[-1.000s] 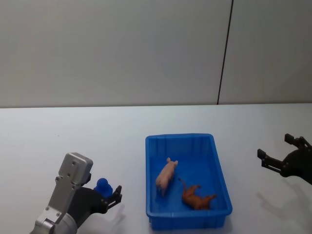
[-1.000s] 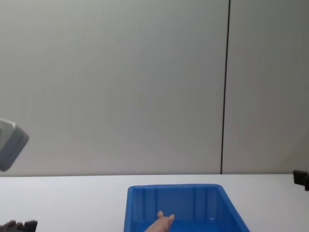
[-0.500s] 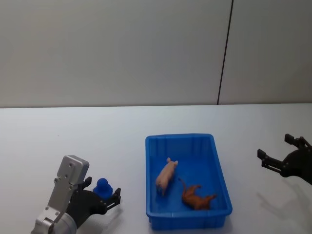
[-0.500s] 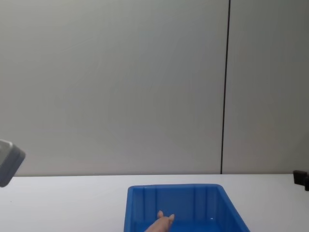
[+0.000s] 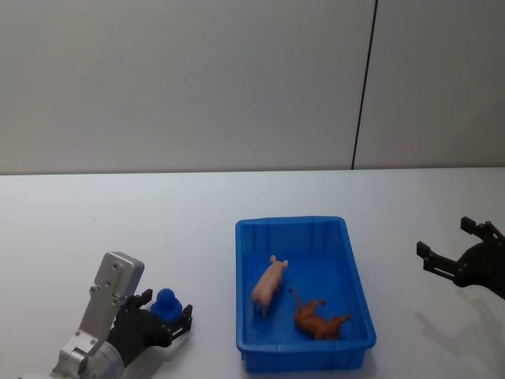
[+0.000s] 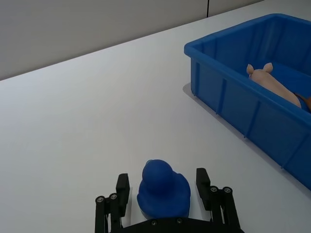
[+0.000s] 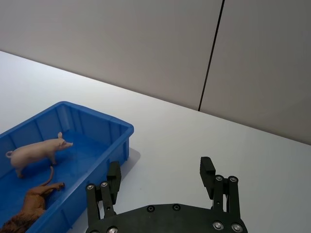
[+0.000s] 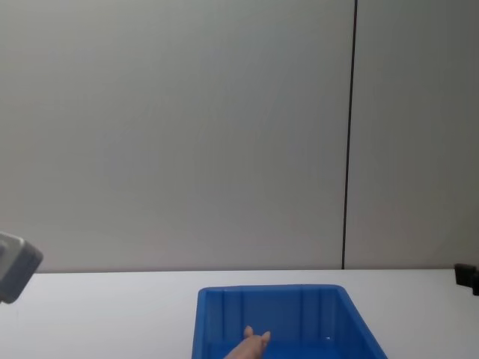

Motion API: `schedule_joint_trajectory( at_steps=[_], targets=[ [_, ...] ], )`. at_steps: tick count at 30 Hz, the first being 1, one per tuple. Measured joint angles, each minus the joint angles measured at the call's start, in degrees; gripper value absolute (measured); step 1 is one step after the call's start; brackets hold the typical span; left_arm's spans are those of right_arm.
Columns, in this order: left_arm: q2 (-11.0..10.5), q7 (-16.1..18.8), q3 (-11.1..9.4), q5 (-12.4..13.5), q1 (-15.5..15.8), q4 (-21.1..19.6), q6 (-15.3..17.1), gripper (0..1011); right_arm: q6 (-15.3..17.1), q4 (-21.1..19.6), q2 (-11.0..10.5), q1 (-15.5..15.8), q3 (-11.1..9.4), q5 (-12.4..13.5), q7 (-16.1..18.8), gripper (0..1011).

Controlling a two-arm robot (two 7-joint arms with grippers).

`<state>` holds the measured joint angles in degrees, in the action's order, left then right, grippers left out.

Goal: Pick up the two dolls from the table and place them into the box.

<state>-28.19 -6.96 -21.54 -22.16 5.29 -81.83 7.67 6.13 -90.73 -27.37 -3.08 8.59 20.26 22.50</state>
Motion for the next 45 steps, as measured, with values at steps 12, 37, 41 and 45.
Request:
schedule_joint_trajectory(
  at_steps=[12, 37, 41, 45],
  targets=[
    [0.6, -2.4, 0.2, 0.8, 1.0, 2.5, -0.3, 595, 0.0, 0.0, 0.0, 0.0, 0.0, 0.0, 0.0, 1001],
    [3.3, -3.0, 0.2, 5.9, 4.8, -3.8, -2.8, 423, 0.0, 0.0, 0.0, 0.0, 0.0, 0.0, 0.0, 1001],
    [5.3, -4.0, -0.8, 7.5, 6.3, -4.5, -3.3, 404, 0.0, 0.0, 0.0, 0.0, 0.0, 0.0, 0.0, 1001],
    [6.8, -4.9, -1.6, 8.6, 7.5, -4.6, -3.6, 496, 0.0, 0.0, 0.0, 0.0, 0.0, 0.0, 0.0, 1001]
  ],
)
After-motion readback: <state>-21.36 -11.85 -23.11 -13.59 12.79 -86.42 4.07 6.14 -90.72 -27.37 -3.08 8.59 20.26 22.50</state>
